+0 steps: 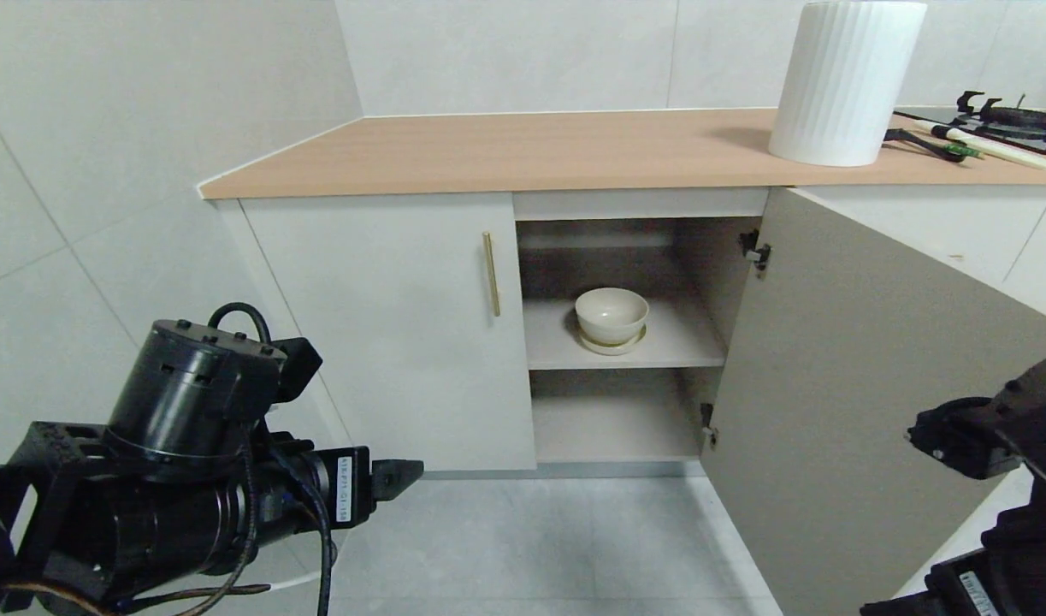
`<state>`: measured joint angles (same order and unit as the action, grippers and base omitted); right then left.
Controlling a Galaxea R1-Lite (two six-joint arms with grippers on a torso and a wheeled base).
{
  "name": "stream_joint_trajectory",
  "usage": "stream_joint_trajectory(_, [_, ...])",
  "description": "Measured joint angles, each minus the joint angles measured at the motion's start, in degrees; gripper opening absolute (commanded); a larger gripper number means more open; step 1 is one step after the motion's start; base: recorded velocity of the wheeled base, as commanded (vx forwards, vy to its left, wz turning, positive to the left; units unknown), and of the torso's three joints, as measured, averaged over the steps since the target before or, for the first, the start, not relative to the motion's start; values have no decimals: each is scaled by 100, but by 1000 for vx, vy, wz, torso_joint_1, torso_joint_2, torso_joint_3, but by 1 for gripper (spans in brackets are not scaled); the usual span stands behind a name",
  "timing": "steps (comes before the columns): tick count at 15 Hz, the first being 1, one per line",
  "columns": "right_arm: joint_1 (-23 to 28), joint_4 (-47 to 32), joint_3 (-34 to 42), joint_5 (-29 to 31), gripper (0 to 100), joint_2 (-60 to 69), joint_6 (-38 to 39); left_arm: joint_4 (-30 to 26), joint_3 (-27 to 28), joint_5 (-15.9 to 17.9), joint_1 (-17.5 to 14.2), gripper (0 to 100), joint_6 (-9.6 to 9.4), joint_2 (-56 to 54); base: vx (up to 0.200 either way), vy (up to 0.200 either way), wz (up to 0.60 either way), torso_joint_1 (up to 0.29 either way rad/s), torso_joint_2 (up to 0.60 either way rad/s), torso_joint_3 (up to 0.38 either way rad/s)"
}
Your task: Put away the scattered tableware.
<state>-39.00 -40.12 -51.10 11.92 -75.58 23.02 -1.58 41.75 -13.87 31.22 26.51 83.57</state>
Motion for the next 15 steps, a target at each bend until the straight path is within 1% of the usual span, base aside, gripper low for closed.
stream_joint_trajectory(2, [-35, -490, -210, 63, 100, 191, 0, 4, 0, 2, 2, 100, 0, 0, 0, -200, 0, 2, 5, 2])
stream_joint_trajectory(4, [-35, -547, -278, 211, 100, 306, 0, 4, 0, 2, 22, 100, 2, 2, 0, 0, 0, 0, 0, 0])
stream_joint_trajectory(5, [-6, -562, -283, 404, 100, 345, 0, 4, -6, 2, 30, 100, 0, 2, 0, 0, 0, 0, 0, 0])
stream_joint_trajectory(7, [155, -567, -284, 729, 100, 395, 0, 9, -6, 2, 39, 100, 0, 6, 0, 0, 0, 0, 0, 0])
stream_joint_trajectory(9, [408, -564, -311, 767, 100, 445, -77, -7, -11, -5, 34, 100, 2, 6, 0, 0, 0, 0, 0, 0])
stream_joint_trajectory(12, [1271, -529, -378, 792, 100, 508, -580, 2, -11, 5, 39, 100, 4, 13, 0, 0, 0, 0, 0, 0])
stream_joint_trajectory(15, [2420, -290, -405, 703, 100, 592, -1292, 2, -11, 2, 45, 100, 9, 50, 0, 0, 0, 0, 0, 0])
